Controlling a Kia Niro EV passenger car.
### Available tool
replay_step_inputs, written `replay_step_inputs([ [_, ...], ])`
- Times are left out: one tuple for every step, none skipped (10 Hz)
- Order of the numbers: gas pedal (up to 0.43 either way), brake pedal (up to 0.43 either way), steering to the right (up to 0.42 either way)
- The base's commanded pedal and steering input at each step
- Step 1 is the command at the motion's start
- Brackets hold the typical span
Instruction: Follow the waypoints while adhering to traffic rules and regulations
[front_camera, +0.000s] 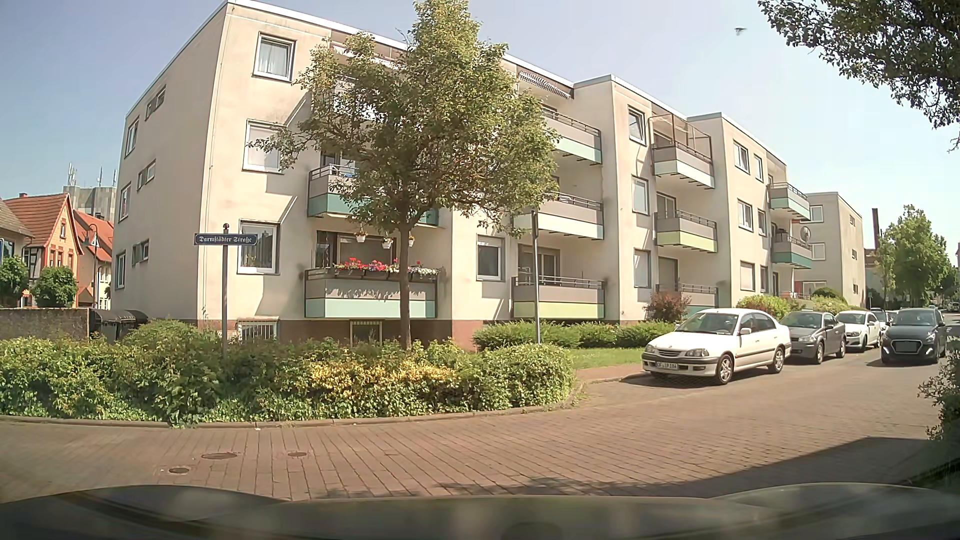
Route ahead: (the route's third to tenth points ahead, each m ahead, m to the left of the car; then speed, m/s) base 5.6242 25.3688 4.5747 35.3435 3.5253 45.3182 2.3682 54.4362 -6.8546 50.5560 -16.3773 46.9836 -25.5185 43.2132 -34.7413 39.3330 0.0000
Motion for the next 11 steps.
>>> replay_step_inputs([
  [0.0,0.25,-0.351],
  [0.0,0.25,-0.35],
  [0.0,0.25,-0.35],
  [0.0,0.25,-0.35],
  [0.0,0.25,-0.35],
  [0.0,0.25,-0.35],
  [0.0,0.25,-0.35],
  [0.0,0.25,-0.35],
  [0.0,0.25,-0.35],
  [0.0,0.25,-0.35],
  [0.0,0.25,-0.35],
])
